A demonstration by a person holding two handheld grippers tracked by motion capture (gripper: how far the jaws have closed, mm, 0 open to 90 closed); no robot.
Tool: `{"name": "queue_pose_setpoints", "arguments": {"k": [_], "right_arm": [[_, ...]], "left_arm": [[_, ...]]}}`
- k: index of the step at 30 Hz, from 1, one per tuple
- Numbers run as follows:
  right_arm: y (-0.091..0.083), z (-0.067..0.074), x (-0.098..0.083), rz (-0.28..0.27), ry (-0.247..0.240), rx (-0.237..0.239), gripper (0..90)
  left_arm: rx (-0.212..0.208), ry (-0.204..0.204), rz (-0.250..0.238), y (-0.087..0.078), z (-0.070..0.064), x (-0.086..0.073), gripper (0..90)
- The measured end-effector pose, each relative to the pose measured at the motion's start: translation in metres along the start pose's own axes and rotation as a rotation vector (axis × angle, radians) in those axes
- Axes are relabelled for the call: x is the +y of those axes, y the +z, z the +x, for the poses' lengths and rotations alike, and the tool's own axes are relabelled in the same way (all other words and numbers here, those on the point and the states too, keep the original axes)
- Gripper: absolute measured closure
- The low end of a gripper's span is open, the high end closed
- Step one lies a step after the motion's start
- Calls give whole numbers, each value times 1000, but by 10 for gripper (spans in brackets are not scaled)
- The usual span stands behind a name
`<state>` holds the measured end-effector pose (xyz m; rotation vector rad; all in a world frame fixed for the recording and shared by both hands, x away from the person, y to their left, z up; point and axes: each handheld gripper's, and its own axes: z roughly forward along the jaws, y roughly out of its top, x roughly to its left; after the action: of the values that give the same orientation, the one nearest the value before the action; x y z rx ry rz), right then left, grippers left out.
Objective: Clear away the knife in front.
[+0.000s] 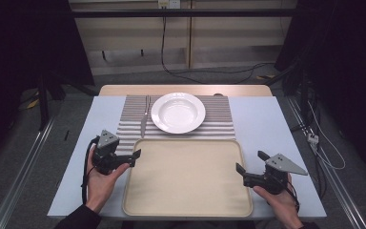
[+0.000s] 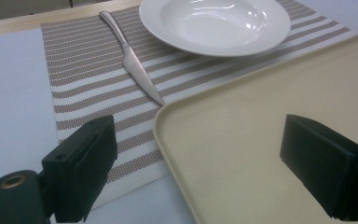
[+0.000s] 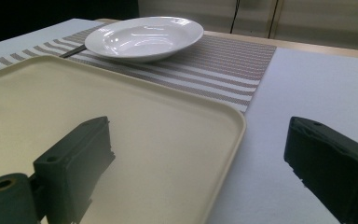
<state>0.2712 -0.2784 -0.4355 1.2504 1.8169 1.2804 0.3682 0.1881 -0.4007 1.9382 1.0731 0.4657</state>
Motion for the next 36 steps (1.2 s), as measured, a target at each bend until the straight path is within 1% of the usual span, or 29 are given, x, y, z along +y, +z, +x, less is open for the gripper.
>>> {"name": "queue_pose_setpoints", "arguments": {"k": [1,2,3,4,5,6,7,9,10,13,14,16,18,21,22,24,25,27,28,29,31,33,34,35,36], "right_arm": [[0,0,0,1,0,0,72],[0,0,0,0,1,1,71],[0,0,0,1,1,-1,70],[0,0,0,1,1,1,70],[0,0,0,1,1,1,70],[1,0,1,2,-1,5,70],[1,1,1,4,0,4,70],[1,1,1,6,1,7,70],[1,1,0,4,-3,6,70],[1,0,1,0,-2,6,70],[1,0,1,-1,-1,6,70],[2,1,1,2,-4,9,70],[3,1,1,5,-8,11,70],[4,1,2,6,-9,13,70],[5,2,2,8,-10,12,70],[5,2,2,10,-11,13,70],[5,2,2,10,-11,13,71],[6,2,2,5,-18,16,71],[6,3,2,7,-19,18,71],[6,3,3,9,-20,17,71],[7,3,3,10,-16,20,72],[8,3,3,10,-19,23,72],[8,3,3,10,-21,24,72],[8,3,3,11,-20,25,72],[8,3,3,12,-20,26,72]], "left_arm": [[-7,-7,-2,1,1,2,109],[11,7,7,1,2,4,112],[24,18,5,1,3,5,108],[24,18,5,1,3,5,100],[33,21,10,2,4,7,100],[33,22,15,3,5,9,100],[25,29,28,4,6,11,100],[33,36,28,6,6,14,101],[28,28,27,8,7,15,101],[27,32,35,10,9,19,102],[23,16,26,12,11,22,107],[24,18,31,14,12,23,119],[43,30,28,18,15,28,119],[47,37,38,23,19,30,119],[48,45,37,27,22,32,130],[59,46,45,30,25,35,138],[57,37,38,32,26,36,138],[54,34,37,33,27,37,142],[60,41,45,34,28,39,142],[60,40,40,36,28,40,144],[57,30,55,42,30,44,157],[58,24,56,44,31,45,157],[63,12,57,47,34,45,161],[57,2,59,50,35,46,172],[62,0,61,52,37,46,180]]}}
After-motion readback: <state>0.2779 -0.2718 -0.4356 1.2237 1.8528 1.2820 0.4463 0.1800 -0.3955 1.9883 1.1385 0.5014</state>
